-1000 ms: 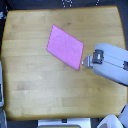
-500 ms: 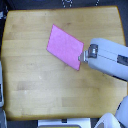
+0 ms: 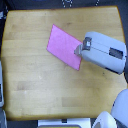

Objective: Folding a cloth

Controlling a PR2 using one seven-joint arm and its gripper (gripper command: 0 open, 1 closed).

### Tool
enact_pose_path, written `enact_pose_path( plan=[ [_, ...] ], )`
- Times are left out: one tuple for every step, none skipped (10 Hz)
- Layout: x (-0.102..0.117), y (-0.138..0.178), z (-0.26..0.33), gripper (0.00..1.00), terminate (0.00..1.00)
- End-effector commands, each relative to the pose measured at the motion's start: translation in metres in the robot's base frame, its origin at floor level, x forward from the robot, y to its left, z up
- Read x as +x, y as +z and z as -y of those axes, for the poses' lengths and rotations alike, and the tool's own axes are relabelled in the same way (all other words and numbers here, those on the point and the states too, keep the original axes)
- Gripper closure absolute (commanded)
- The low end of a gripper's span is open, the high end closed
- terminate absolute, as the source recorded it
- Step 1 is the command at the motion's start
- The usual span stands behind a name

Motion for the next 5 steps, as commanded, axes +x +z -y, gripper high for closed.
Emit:
enact_pose_path(
  plan=[
    [0.0206, -0.0358, -0.0075, 0.0, 0.0],
    [0.0202, -0.0381, -0.0085, 0.0, 0.0],
    [0.0201, -0.0401, -0.0104, 0.0, 0.0],
    [0.0185, -0.0419, -0.01, 0.0, 0.0],
    [0.0126, -0.0458, -0.0067, 0.0, 0.0]
  ],
)
